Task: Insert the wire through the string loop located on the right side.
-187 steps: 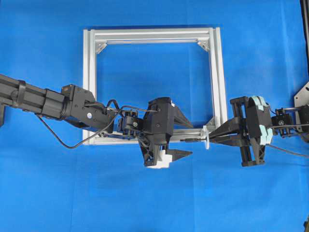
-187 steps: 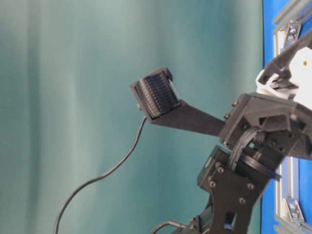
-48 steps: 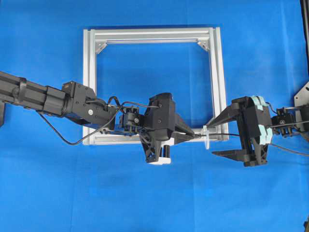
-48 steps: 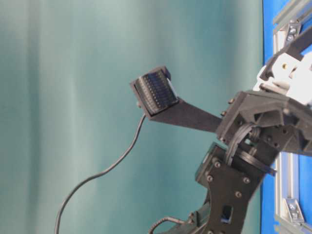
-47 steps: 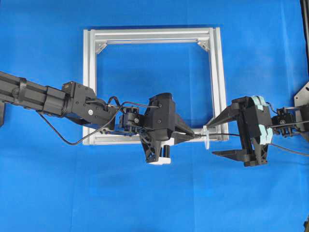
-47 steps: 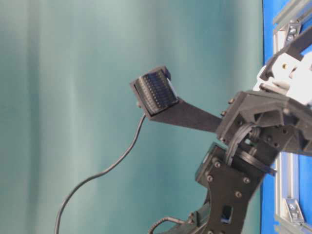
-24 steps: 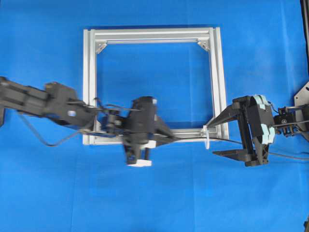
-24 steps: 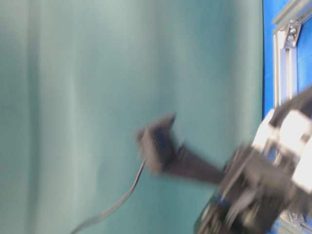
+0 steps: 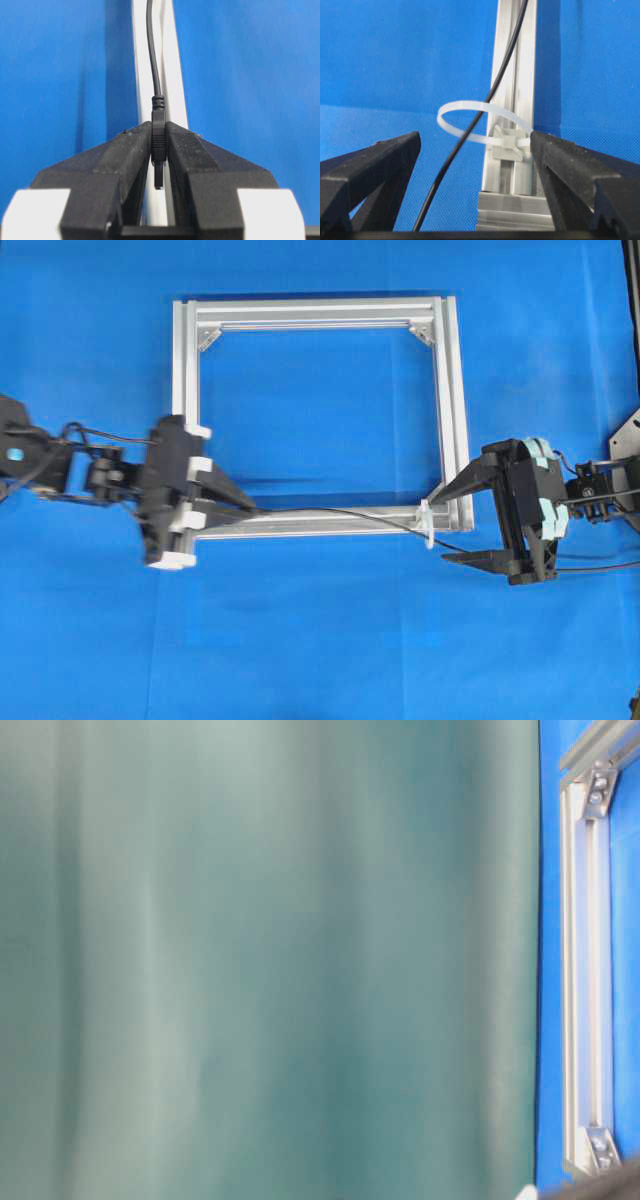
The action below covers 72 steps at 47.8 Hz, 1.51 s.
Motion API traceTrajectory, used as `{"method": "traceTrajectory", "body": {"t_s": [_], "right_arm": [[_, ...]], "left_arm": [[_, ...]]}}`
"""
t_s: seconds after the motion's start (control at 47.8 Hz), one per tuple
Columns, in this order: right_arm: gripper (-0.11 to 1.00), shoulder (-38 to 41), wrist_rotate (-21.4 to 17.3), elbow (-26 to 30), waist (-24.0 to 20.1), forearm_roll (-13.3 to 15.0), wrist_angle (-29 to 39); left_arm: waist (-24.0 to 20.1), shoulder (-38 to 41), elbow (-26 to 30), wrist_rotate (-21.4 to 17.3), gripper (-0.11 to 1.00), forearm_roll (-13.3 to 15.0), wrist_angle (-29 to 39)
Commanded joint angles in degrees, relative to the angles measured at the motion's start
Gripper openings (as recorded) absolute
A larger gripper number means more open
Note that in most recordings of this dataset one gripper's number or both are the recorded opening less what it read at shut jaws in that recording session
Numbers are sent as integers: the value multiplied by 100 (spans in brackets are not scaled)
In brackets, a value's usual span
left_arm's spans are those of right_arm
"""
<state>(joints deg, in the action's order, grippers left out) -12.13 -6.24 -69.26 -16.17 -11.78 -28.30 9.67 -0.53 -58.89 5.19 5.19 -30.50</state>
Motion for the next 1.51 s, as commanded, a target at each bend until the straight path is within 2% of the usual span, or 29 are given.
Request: {"method": "traceTrajectory", "body": {"t_s": [0.0, 0.209, 0.523, 1.089, 1.152, 1.361, 1.424, 1.487], "right_arm": [[93, -79, 9, 79, -9, 9, -18], [93, -79, 9, 114, -9, 18, -18], [93, -79, 9, 114, -9, 9, -26], [93, -79, 9, 114, -9, 18, -18], [93, -79, 9, 114, -9, 18, -18], [93, -79, 9, 123, -9, 18, -18], [93, -79, 9, 114, -9, 9, -18], [93, -79, 9, 114, -9, 18, -18]], "left_arm": [[79, -360, -308, 26, 8, -9, -193], [308, -703, -870, 62, 8, -9, -220], [334, -976, -1362, 53, 8, -9, -343], [325, -1002, -1327, 9, 9, -9, -334], [325, -1002, -1327, 53, 21, -9, -325], [325, -993, -1318, 44, 82, -9, -220], [325, -1002, -1318, 53, 90, -9, -211], [325, -1002, -1310, 53, 88, -9, -211]]}}
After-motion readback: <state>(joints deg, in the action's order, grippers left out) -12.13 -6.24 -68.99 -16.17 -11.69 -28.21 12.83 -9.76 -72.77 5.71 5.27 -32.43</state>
